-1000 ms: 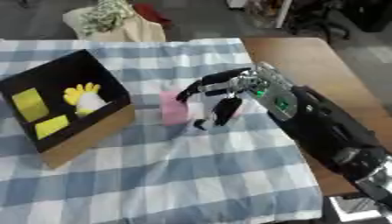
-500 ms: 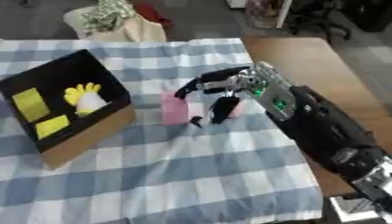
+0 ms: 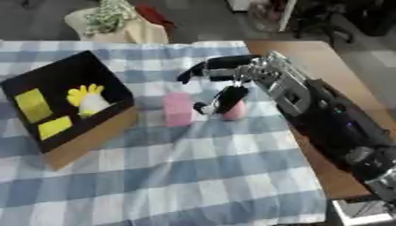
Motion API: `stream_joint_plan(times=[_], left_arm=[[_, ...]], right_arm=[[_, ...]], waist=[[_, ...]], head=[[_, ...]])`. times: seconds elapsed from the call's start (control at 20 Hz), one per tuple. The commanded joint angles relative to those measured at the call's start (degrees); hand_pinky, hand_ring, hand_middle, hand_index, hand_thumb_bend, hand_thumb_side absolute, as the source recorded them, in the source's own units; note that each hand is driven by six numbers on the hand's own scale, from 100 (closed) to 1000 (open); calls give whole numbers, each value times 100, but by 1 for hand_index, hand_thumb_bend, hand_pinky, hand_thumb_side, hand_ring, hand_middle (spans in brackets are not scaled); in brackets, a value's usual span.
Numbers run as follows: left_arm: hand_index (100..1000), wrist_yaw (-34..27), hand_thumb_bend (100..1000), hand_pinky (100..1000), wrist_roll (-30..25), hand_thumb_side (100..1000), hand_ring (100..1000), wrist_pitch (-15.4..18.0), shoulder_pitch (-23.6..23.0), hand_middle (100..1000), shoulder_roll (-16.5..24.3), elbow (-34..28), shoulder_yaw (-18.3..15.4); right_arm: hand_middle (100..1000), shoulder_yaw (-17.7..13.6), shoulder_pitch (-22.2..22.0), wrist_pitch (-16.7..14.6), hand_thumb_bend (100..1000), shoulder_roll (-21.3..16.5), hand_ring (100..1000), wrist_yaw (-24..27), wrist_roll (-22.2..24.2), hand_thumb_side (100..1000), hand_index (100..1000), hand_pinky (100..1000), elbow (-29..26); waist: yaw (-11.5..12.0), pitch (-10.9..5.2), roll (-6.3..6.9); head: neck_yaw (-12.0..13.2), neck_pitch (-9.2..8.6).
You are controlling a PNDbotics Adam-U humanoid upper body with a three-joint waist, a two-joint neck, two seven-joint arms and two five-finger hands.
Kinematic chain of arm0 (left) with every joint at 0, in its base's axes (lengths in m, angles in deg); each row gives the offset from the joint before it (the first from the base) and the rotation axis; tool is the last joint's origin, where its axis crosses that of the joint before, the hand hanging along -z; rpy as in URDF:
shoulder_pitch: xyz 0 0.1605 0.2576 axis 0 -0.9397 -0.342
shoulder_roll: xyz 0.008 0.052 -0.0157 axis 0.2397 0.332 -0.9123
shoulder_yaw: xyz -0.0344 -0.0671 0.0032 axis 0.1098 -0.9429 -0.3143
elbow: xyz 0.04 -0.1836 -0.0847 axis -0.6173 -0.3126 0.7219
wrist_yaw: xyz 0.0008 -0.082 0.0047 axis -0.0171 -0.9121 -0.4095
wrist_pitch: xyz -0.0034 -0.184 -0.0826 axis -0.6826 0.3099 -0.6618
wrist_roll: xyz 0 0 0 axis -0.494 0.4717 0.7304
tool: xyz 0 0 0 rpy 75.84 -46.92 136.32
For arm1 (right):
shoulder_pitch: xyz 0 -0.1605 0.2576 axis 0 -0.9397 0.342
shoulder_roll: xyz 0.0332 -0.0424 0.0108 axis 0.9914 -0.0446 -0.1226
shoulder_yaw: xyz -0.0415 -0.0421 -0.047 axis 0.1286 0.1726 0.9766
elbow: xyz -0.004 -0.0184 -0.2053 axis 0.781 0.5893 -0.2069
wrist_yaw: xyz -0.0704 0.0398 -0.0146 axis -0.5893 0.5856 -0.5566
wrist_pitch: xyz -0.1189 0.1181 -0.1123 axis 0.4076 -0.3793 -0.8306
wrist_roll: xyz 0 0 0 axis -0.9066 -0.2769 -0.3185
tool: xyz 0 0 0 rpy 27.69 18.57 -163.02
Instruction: Pick up objects on the table and place them in the box.
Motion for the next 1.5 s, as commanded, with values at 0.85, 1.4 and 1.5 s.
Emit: stream_joint_plan(times=[0.85,1.4,1.5], left_arm=[[798,-90,524,761,-64,577,924,10,235,840,22,-86,45],[798,-117,522,761,-84,578,928,4,241,842,-12,-86,53],[798,-119,522,761,-89,578,928,2,241,842,-17,-86,56]], right_arm=[[900,-154,409,-178,378,99,1000,-452,73,396,1000,1000,860],[899,-139,431,-158,386,298,1000,-650,83,391,1000,1000,969],[898,-144,428,-160,383,326,1000,-694,62,386,1000,1000,975]], waist=[[200,90,26],[226,105,27],[225,104,30]], head=[[-314,30],[-282,30],[-279,30]])
